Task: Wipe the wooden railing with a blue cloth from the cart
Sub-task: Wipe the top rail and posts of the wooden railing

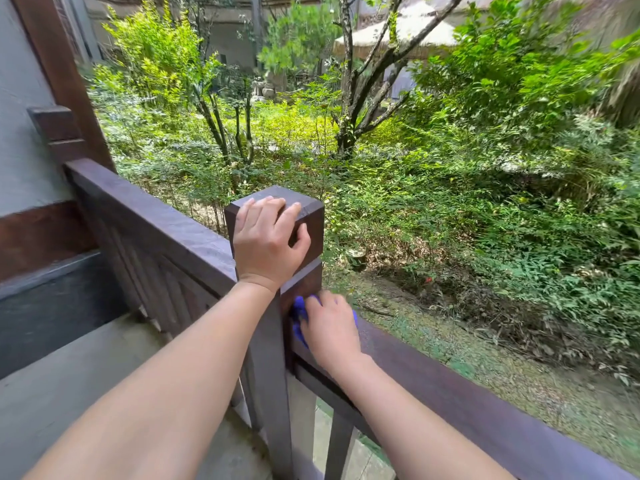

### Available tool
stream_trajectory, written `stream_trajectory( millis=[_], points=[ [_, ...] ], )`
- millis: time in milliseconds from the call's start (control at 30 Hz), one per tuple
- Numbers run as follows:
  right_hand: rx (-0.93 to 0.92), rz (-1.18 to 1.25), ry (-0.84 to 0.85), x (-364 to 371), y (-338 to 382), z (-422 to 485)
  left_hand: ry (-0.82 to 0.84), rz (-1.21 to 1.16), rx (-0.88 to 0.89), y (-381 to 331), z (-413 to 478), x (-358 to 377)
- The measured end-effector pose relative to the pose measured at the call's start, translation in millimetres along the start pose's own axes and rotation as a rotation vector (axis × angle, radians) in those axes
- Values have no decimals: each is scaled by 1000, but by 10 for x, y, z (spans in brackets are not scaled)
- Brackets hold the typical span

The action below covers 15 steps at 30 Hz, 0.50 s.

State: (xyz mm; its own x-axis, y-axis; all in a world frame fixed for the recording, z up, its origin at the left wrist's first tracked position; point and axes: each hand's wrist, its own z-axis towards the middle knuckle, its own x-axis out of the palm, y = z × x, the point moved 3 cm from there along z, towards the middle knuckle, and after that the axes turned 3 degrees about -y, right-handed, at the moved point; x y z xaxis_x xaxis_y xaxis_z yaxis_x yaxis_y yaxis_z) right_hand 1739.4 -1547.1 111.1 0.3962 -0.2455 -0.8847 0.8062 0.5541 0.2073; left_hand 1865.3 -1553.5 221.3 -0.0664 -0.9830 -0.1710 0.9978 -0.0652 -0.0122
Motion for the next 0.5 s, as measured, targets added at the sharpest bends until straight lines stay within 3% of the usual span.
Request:
stream_trajectory(
  millis=[100, 200, 333, 500],
  points=[
    [-345, 59, 39, -32, -75, -313, -12, 2, 7, 8, -7, 9],
    [-189, 78, 152, -68, -233, -86, -9, 8, 2, 4, -9, 10],
    [121, 82, 73, 1, -84, 217, -1, 2, 12, -12, -5, -10],
    [-216, 86, 69, 53, -186, -176, -6, 0, 7, 6, -12, -3]
  ],
)
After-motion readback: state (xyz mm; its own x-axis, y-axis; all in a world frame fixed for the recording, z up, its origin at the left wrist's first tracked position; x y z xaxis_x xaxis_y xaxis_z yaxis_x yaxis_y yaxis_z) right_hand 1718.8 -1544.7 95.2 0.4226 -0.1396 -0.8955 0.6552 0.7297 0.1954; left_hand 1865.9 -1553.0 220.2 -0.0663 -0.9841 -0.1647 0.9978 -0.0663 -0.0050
